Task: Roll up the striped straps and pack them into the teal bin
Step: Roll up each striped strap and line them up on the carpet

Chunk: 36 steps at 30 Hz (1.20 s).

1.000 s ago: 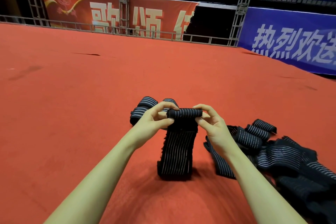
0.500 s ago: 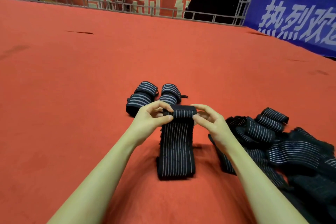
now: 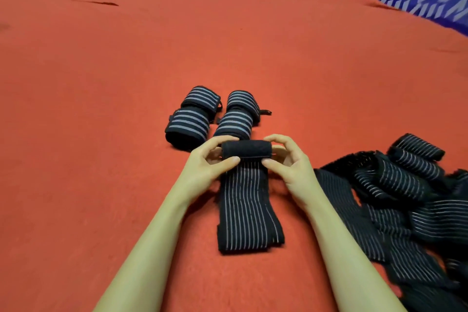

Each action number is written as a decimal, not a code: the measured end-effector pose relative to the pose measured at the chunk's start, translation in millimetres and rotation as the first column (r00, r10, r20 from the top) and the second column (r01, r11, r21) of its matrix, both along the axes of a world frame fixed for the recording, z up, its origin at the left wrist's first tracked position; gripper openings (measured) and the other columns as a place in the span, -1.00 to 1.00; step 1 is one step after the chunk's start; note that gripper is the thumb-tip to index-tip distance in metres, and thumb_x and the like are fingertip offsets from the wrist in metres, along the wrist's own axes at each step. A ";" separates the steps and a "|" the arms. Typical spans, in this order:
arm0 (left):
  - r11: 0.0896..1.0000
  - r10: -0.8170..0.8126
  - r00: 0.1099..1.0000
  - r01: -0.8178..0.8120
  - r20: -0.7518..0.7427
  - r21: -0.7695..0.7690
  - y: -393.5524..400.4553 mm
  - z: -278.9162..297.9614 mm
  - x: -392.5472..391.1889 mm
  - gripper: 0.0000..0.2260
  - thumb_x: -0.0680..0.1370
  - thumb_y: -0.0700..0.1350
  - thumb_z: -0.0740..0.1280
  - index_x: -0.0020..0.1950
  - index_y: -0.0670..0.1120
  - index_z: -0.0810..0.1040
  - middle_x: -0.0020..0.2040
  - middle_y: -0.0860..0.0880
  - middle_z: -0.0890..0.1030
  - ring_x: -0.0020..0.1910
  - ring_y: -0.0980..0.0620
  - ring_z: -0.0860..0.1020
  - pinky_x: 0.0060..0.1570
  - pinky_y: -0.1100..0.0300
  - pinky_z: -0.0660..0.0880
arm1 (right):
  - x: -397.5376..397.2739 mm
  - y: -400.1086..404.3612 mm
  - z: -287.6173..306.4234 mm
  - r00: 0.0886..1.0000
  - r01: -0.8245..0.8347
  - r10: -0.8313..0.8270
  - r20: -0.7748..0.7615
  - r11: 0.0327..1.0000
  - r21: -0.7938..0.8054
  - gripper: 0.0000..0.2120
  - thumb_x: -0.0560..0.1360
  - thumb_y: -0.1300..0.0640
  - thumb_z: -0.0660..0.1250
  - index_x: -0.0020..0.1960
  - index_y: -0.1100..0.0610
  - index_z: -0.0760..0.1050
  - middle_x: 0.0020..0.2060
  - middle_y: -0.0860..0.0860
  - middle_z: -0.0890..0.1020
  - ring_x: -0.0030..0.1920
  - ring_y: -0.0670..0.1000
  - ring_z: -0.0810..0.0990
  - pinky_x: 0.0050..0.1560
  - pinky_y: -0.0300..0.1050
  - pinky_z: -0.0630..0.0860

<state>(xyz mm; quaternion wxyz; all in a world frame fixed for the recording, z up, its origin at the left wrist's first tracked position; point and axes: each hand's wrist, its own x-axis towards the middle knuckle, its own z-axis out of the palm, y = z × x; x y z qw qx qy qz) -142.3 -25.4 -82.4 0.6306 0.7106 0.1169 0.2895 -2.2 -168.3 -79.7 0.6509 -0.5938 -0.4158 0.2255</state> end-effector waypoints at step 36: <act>0.996 0.072 0.991 -0.079 0.115 0.051 17.3 -33.1 19.5 -0.70 0.33 -0.30 0.42 -0.01 -0.01 0.60 0.05 0.03 0.60 0.10 0.08 0.56 0.09 0.24 0.46 | 16.1 15.1 -30.0 1.000 -0.031 0.031 -0.004 0.998 -0.054 -0.65 0.43 0.24 0.40 0.16 -0.04 0.53 -0.11 -0.07 0.63 -0.09 -0.08 0.57 -0.06 -0.20 0.50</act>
